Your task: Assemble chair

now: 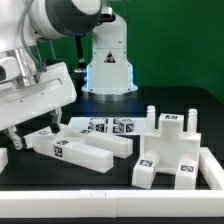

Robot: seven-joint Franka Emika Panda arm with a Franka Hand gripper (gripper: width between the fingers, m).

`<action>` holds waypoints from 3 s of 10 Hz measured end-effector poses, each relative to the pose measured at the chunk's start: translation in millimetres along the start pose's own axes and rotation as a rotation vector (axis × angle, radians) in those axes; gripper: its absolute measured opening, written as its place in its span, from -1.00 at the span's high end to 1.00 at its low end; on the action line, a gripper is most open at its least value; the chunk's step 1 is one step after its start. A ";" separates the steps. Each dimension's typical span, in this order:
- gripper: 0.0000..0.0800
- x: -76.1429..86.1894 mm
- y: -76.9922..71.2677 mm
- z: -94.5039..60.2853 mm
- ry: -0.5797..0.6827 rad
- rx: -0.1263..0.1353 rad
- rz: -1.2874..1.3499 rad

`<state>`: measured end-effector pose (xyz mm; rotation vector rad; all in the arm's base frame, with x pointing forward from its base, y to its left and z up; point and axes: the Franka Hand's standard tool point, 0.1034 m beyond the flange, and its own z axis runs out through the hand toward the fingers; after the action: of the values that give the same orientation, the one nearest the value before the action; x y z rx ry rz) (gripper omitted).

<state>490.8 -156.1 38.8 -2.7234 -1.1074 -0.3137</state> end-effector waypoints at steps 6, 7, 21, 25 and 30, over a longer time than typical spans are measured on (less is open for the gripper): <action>-0.62 -3.3 2.4 1.8 0.089 -0.049 0.024; -0.62 19.8 -6.9 4.0 0.101 -0.038 -0.029; -0.62 30.2 -23.2 33.8 0.300 0.078 -0.153; -0.62 37.0 -29.7 41.8 0.332 0.116 -0.117; -0.15 39.3 -32.2 46.3 0.331 0.119 -0.113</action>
Offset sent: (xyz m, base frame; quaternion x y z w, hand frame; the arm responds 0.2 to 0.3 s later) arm 0.0000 0.0000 0.0000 0.0000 0.1296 0.0000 0.9916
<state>501.5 -95.7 7.6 -2.3971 -1.1437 -0.6651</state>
